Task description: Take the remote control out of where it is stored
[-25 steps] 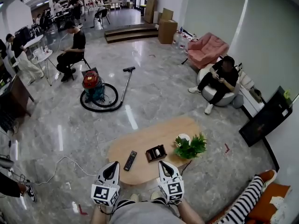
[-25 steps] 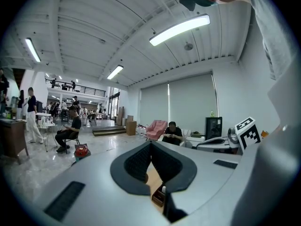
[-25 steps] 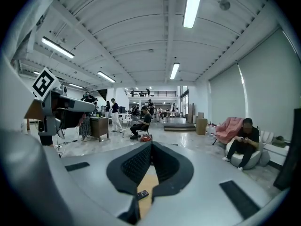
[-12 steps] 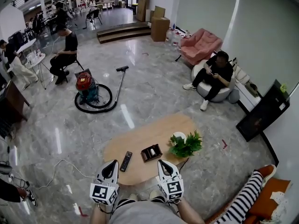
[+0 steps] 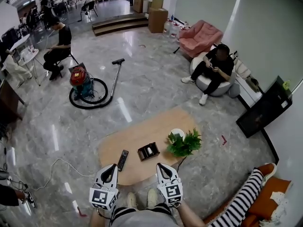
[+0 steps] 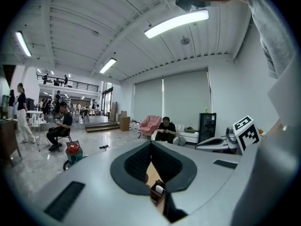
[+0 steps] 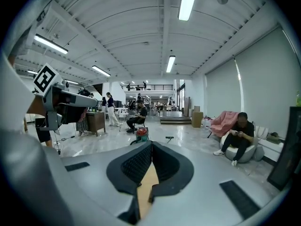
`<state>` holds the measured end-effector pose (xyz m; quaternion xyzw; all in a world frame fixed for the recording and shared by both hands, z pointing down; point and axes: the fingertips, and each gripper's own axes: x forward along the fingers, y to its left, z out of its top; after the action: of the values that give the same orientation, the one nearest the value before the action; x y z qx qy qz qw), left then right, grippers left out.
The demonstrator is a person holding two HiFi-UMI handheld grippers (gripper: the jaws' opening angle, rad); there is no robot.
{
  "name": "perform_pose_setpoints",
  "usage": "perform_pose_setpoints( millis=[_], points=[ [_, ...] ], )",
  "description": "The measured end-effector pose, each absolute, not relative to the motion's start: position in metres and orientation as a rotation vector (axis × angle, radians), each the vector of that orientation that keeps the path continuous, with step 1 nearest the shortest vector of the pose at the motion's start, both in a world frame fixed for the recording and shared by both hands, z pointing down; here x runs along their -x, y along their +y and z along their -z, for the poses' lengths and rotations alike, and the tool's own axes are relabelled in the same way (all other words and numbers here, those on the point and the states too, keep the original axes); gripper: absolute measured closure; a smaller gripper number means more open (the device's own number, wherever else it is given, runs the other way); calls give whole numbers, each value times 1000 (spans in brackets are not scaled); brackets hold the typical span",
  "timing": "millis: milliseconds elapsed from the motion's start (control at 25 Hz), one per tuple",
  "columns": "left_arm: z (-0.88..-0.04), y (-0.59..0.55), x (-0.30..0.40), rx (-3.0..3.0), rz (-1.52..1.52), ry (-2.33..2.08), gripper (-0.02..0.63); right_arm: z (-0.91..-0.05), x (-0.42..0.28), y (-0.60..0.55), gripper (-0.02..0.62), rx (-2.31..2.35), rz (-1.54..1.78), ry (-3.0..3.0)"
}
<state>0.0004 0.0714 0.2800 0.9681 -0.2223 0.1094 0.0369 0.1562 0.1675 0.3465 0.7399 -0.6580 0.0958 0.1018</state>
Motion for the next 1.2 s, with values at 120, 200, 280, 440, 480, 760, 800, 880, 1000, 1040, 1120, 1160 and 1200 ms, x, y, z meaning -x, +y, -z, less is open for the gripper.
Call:
perform_pose_setpoints(
  millis=[120, 200, 280, 440, 480, 760, 800, 880, 1000, 1040, 1120, 1160, 1200],
  points=[
    [-290, 70, -7, -2969, -363, -671, 600, -357, -163, 166, 588, -2172, -299, -1930],
    [-301, 69, -11, -2964, -385, -665, 600, -366, -169, 164, 586, -2177, -311, -1921],
    [-311, 68, -15, -2956, -402, -663, 600, -378, -172, 161, 588, -2181, -328, -1920],
    [-333, 68, -20, -2927, -417, -664, 600, -410, -178, 161, 586, -2159, -391, -1912],
    [-339, 67, -21, -2925, -425, -662, 600, -418, -179, 160, 586, -2156, -406, -1909],
    [-385, 58, -28, -2903, -476, -670, 600, -478, -185, 147, 587, -2084, -478, -1912],
    [-393, 57, -28, -2901, -475, -667, 600, -487, -185, 144, 586, -2073, -483, -1911],
    [-409, 53, -28, -2885, -483, -672, 600, -503, -187, 137, 586, -2059, -487, -1910],
    [-435, 46, -24, -2835, -544, -690, 601, -526, -192, 123, 586, -2054, -497, -1900],
    [-444, 44, -22, -2826, -554, -692, 601, -535, -194, 119, 586, -2053, -503, -1891],
    [-459, 42, -22, -2827, -538, -689, 600, -554, -200, 113, 587, -2050, -515, -1873],
    [-466, 41, -23, -2821, -533, -690, 600, -562, -202, 110, 586, -2048, -518, -1865],
    [-473, 39, -23, -2812, -535, -694, 600, -570, -205, 107, 586, -2047, -519, -1859]
  ],
)
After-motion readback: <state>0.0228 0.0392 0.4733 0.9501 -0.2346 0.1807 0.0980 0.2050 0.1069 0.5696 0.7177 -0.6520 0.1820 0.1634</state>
